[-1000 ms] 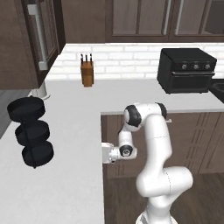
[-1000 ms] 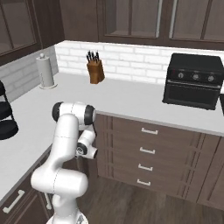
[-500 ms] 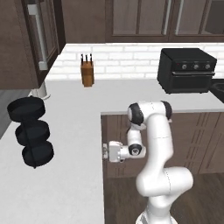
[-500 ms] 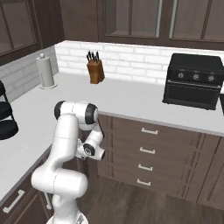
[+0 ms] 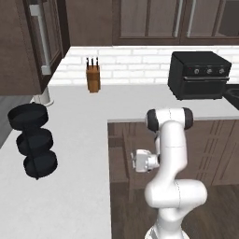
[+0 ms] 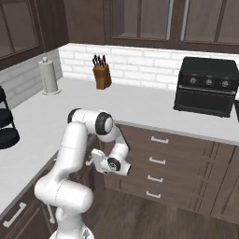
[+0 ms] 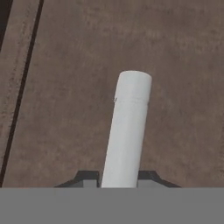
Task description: Take a straw from the drawer in front and place it inside the glass cup on the dining counter.
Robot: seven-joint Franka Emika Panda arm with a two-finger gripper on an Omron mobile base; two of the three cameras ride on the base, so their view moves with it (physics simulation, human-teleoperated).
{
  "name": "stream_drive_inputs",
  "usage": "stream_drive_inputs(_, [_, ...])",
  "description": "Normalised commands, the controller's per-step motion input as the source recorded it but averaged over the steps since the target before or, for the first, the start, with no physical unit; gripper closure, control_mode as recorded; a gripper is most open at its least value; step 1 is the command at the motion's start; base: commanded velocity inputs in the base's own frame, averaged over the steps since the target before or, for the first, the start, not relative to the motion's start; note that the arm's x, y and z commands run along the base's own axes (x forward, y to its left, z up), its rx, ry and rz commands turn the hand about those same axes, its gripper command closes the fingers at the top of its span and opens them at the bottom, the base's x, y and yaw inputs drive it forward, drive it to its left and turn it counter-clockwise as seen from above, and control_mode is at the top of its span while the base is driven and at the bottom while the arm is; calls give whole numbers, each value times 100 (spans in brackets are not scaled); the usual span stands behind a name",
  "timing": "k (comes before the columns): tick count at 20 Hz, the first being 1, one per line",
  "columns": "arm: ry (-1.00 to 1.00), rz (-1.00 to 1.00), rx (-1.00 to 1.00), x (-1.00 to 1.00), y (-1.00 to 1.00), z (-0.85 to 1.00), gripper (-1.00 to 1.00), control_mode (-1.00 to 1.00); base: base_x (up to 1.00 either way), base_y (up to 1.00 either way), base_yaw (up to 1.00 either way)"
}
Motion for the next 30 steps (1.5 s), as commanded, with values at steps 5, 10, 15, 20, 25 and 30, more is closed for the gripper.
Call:
stream_drive_inputs(5, [6,-3,0,-7,-100,0,100,-100,0,0,0])
stream_drive_inputs(10, [9,-3,0,0,-100,0,100,-100,0,0,0])
stream_drive_inputs(15, [11,-1,0,0,-85,0,-100,-100,0,0,0])
stream_drive_inputs(20, [6,-5,-11,-1,-71,-5,-100,-100,0,0,0])
stream_drive_inputs(25, [-1,-16,-21,-14,-25,46,-100,-100,0,0,0])
stream_drive_inputs(30, [-4,-11,-25,-14,30,99,-100,-100,0,0,0])
